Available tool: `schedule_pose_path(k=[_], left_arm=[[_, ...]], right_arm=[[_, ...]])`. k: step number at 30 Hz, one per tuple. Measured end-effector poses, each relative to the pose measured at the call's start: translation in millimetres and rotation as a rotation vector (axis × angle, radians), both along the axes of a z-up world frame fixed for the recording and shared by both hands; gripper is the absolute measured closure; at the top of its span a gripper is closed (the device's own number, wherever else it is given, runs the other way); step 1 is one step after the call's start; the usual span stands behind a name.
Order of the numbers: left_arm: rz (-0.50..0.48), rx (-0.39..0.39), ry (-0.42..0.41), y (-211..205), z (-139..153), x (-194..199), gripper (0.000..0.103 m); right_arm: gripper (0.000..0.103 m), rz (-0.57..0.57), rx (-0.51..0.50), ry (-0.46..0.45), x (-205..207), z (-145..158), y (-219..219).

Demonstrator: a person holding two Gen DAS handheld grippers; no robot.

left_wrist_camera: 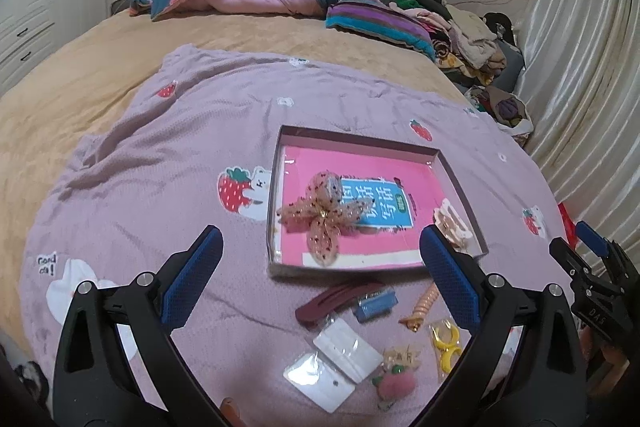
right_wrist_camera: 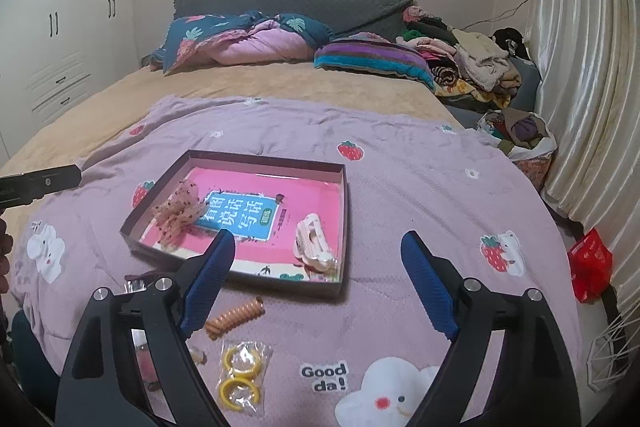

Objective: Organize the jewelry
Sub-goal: 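Lift both open tools away from the tray toward the remaining items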

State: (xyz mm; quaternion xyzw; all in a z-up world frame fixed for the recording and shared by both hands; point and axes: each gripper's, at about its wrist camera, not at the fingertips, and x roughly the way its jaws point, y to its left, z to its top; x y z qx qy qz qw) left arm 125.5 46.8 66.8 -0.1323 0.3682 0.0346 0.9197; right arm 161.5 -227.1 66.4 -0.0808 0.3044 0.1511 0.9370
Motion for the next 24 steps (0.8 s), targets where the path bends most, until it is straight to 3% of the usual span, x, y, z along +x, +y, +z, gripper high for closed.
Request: schedule_pose_path(k=[15,24], left_arm=[[-0.014,-0.003,0.034,-2,-22,-29,0.011],[-0.041,0.004,0.103,-6,-52,-41,0.011]], right_arm=[[0.019,0.015,0.020,0.031,-29,-13,-8],[0.019,0.038,0.014,0.080,-38,-30,-5]])
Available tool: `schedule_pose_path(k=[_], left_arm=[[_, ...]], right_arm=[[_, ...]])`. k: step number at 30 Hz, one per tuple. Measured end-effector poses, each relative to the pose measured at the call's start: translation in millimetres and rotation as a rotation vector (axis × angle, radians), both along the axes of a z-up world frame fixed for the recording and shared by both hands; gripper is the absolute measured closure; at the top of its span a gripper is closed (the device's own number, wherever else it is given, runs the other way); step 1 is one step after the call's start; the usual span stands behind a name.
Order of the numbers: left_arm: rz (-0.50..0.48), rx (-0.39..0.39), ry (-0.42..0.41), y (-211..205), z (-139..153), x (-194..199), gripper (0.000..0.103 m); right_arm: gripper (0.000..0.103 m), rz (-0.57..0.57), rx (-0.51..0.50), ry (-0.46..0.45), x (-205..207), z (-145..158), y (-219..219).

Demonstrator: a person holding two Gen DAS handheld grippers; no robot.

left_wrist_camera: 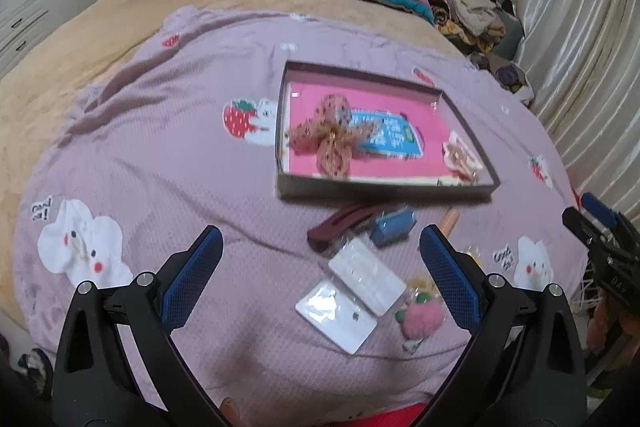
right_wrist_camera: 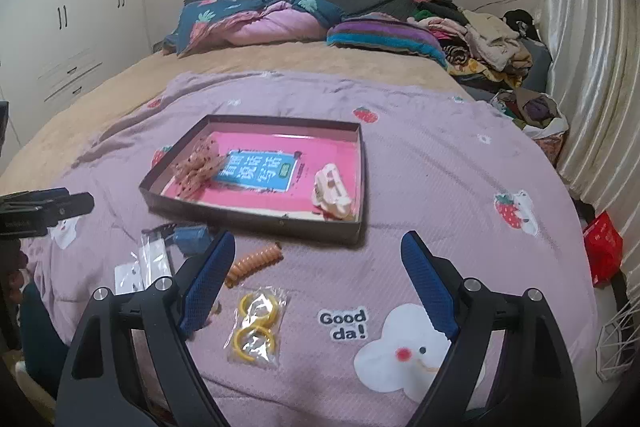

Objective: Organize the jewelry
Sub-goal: 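Lift both open tools away from the tray toward the remaining items, then grasp the white earring card with the left tool while the right tool grasps the bagged yellow rings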

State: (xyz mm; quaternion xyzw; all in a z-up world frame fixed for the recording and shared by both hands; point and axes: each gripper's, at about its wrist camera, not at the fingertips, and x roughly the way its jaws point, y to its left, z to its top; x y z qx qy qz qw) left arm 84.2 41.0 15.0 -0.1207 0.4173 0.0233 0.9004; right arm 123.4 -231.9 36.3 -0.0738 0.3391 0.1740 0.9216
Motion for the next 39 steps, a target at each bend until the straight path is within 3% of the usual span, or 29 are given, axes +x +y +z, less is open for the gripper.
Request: schedule_pose_path(k=[14,30,36,39], left_arm=[[-0.101,0.020,0.106,-22,-44,-8,0.011],[-0.202,0.130,0.166,-35,-84,-8,0.011],[-0.253,0.184,0.137,-43,-92,0,0.022],[-0.276,0.183,0.129,-46,-93,1,0.038]], right_arm=[[0.019,0.032,-0.024,0.100,-10,-39,0],[0.019,0.100,-0.041,0.227,-7,-83,23],[0.019,0.103,-0.043,0.269,1,-96,28],[0.024,0.109,-0.045,0.297,7,-104,34]])
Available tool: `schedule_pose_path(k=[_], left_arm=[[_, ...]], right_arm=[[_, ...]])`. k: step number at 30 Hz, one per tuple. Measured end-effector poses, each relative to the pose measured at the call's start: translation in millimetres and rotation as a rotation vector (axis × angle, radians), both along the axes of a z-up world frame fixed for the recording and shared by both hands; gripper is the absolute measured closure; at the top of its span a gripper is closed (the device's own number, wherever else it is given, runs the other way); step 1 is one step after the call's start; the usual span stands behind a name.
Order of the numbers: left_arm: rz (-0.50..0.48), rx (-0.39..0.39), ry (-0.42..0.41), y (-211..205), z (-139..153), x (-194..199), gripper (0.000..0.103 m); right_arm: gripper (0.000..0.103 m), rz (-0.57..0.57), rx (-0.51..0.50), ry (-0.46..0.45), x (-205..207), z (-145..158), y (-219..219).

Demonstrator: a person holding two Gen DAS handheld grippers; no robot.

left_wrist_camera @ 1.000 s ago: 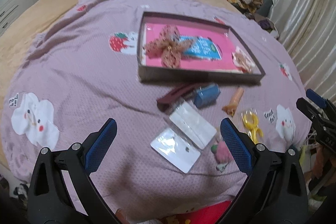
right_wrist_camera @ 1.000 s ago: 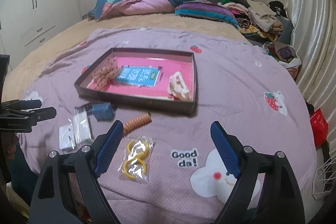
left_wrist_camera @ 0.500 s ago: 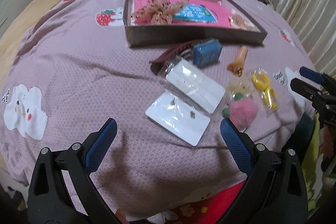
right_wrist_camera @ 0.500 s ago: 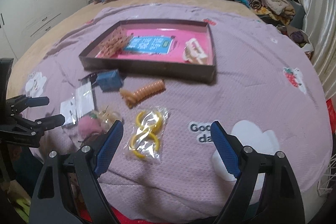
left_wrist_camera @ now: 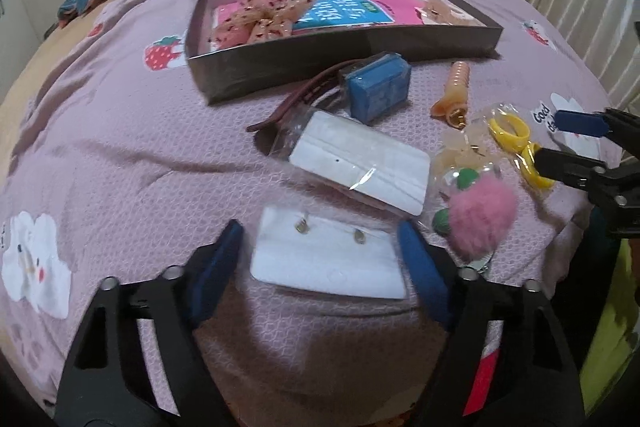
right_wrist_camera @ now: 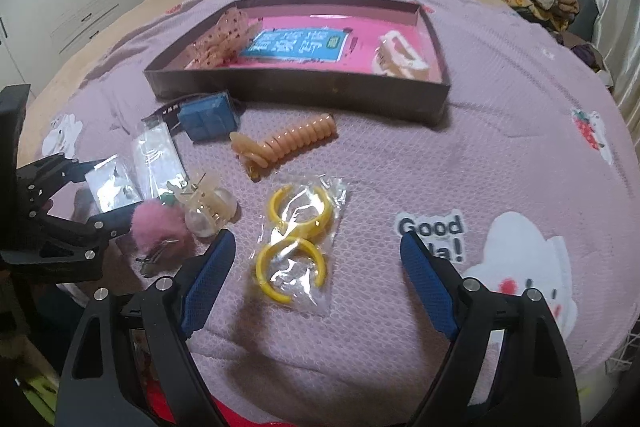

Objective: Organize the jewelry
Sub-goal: 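Grasp the white earring card with the left tool while the right tool grasps the bagged yellow rings, then release the earring card into the tray while the right tool releases the yellow rings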

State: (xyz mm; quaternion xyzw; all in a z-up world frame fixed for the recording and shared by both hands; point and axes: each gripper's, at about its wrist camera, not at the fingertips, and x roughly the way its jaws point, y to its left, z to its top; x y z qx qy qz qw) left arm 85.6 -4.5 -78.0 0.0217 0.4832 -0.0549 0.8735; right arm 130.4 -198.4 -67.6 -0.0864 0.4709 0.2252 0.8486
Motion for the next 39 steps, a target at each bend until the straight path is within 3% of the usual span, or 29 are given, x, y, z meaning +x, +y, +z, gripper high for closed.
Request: schedule_pose_path(k=[2,6,7,10,13,26,39], left_arm=[[-0.007,0.001,-0.002,-1,0,1,0.049],[0.004,-0.024,0.004,6,2,1,0.061],[0.011,-0.033,0.006,9,2,1,0.083],[0.050,-0.067,0.017,24,3,1,0.084],[0.075,-0.065,0.015,33,4,-1,0.084],[0.151,-0.124,-0.033,56,25,-12,0.085],[0.148,-0.138,-0.107,53,68,-2,0.085]], right_arm=[[0.029,0.004,-0.006,0.018,4,-6,4],[0.044,0.009,-0.003,0.057,11,-15,12],[0.049,0.011,-0.005,0.056,11,-15,14],[0.060,0.012,-0.010,0.039,12,-16,17],[0.064,-0.002,-0.002,0.040,13,-18,13],[0.066,-0.111,0.016,-0.010,12,-7,-28],[0.066,-0.196,0.068,-0.103,11,36,-72]])
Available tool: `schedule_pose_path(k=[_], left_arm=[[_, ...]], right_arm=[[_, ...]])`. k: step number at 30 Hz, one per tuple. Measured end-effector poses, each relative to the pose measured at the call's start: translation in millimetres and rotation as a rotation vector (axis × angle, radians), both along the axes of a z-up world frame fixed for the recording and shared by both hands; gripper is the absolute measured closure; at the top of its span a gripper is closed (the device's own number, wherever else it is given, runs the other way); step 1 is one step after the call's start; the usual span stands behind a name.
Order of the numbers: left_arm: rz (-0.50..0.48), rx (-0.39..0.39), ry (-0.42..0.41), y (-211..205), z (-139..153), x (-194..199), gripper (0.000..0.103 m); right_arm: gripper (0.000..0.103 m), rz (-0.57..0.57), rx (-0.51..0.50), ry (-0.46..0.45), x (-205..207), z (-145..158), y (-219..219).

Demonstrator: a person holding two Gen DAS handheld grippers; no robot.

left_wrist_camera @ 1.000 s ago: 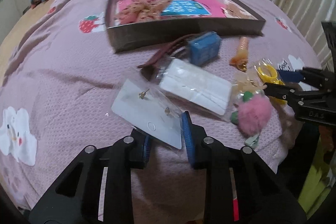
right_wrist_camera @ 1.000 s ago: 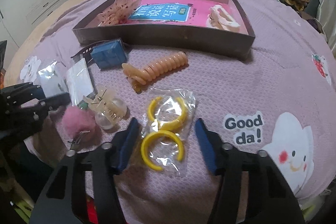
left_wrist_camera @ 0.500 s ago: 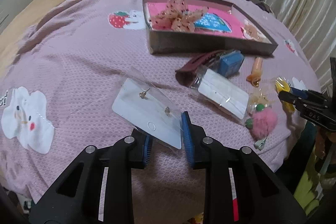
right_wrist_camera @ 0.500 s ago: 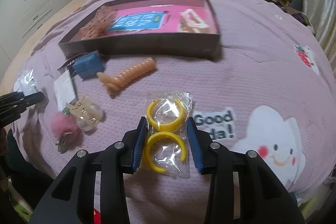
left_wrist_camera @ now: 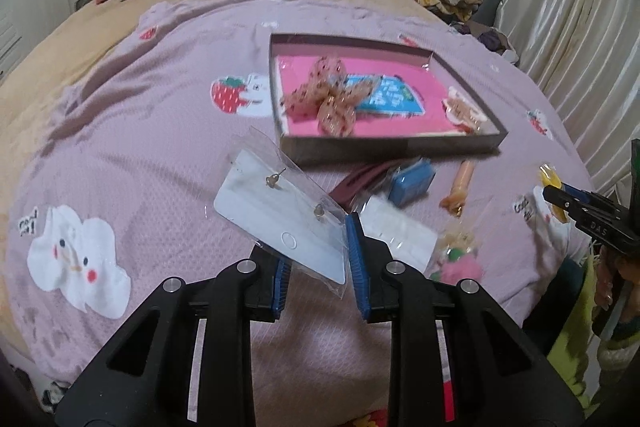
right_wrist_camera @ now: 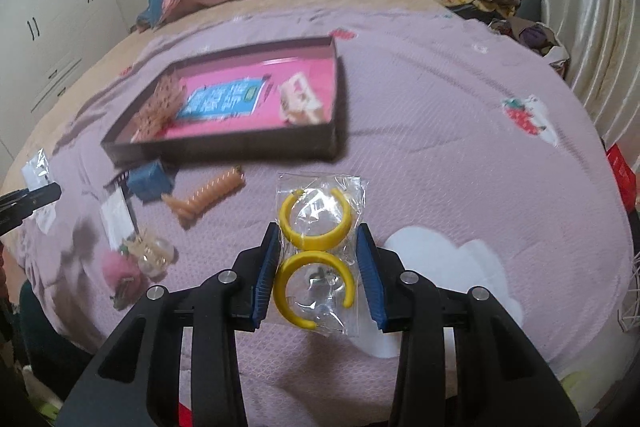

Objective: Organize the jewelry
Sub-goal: 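Release the earring card into the tray while the right tool releases the yellow rings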

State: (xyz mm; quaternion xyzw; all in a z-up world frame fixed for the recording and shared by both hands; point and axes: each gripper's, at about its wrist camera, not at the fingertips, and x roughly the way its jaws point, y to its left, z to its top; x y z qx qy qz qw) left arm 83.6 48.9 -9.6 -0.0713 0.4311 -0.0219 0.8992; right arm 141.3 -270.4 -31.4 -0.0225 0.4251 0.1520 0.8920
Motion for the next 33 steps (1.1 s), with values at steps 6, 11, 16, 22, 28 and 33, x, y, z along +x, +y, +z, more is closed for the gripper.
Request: schedule_pose_path(k=[6,11,16,22,28,33], left_arm=[[-0.006,-0.008,-0.019,-6,13,19,0.085],[-0.019,-0.003,-0.040,-15,24,40,0.085],[-0.037,-0.007,-0.051,-22,31,58,0.085],[-0.053,-0.020,-0.056,-30,35,80,0.085],[-0.071,-0.033,-0.056,-38,37,98,0.085],[-0.084,-0.041,-0.052,-44,37,112,0.085]], right_arm=[[0.066,-0.025,0.016,-0.035,5,17,-12],[0.066,-0.044,0.027,-0.053,14,28,-17],[0.066,-0.050,0.039,-0.071,27,40,-20],[0.066,-0.037,0.041,-0.091,41,52,-13],[0.066,-0.017,0.046,-0.107,53,63,-3],[0.066,0.002,0.045,-0.124,64,71,7]])
